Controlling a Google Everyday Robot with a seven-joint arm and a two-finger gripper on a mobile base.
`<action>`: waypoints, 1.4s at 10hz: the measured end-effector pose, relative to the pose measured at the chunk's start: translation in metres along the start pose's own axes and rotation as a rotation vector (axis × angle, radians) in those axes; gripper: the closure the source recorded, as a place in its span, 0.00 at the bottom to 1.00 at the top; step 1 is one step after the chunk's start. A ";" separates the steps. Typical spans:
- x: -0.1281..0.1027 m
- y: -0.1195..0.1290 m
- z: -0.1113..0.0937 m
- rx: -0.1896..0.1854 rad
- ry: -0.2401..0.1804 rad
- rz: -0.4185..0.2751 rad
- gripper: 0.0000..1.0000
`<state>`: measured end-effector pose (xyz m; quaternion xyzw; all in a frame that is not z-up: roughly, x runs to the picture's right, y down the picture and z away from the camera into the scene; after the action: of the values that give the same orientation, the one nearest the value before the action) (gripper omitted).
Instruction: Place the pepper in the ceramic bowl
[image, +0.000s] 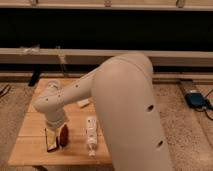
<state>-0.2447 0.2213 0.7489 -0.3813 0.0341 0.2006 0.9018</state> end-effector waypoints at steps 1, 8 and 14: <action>-0.003 0.007 0.007 0.014 0.019 0.008 0.20; 0.010 0.001 0.041 0.010 0.079 0.124 0.20; 0.019 -0.009 0.050 -0.018 0.085 0.178 0.20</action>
<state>-0.2286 0.2572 0.7861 -0.3932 0.1040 0.2638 0.8746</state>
